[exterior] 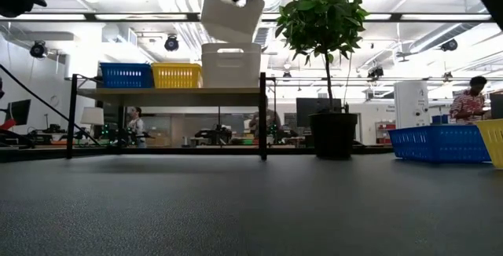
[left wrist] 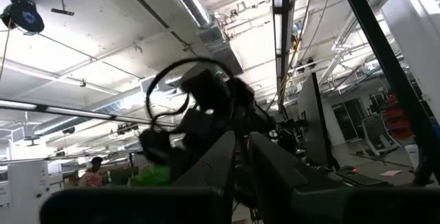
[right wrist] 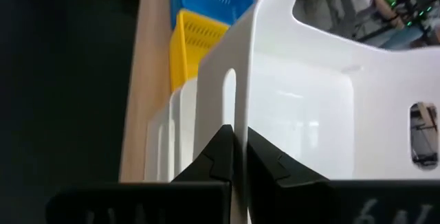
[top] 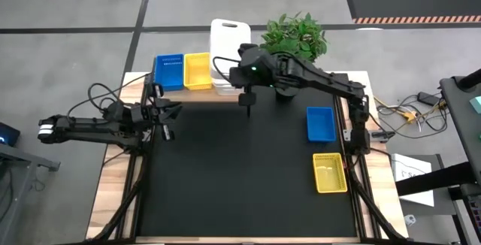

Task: Stack baskets on shelf by color
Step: Stack the white bin into the white bin on the shelf

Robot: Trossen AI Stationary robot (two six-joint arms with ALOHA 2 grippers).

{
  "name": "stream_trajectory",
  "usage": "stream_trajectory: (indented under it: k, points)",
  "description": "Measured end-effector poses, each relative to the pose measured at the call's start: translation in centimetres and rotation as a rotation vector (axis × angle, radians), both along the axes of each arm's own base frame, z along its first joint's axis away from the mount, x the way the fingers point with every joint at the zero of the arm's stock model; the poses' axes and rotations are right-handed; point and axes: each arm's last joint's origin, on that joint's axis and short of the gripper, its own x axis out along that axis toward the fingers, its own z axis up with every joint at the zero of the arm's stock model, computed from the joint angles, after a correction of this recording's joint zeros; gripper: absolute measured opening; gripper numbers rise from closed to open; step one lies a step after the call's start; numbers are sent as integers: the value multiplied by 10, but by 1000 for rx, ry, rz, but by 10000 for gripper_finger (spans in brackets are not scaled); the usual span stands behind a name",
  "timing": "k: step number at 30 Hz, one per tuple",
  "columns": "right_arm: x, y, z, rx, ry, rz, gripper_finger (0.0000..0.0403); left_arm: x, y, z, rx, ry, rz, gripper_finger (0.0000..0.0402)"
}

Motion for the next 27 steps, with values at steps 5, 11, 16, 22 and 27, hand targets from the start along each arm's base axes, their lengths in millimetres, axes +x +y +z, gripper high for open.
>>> stream_trajectory:
  k: [5, 11, 16, 22, 27]
  points:
    - [10, -13, -20, 7, 69, -20, 8, 0, 0, 0, 0, 0, 0, 28]
    - [14, -20, -28, 10, 90, -32, 8, 0, 0, 0, 6, -1, 4, 28]
    - [18, -23, -35, 15, 119, -33, 8, -1, 0, 0, 7, -4, 5, 28]
    - [18, -22, -36, 14, 126, -32, 8, -1, 0, 1, 6, -6, 5, 28]
    - [17, -22, -38, 17, 140, -32, 8, -1, 0, 0, 6, -6, 6, 28]
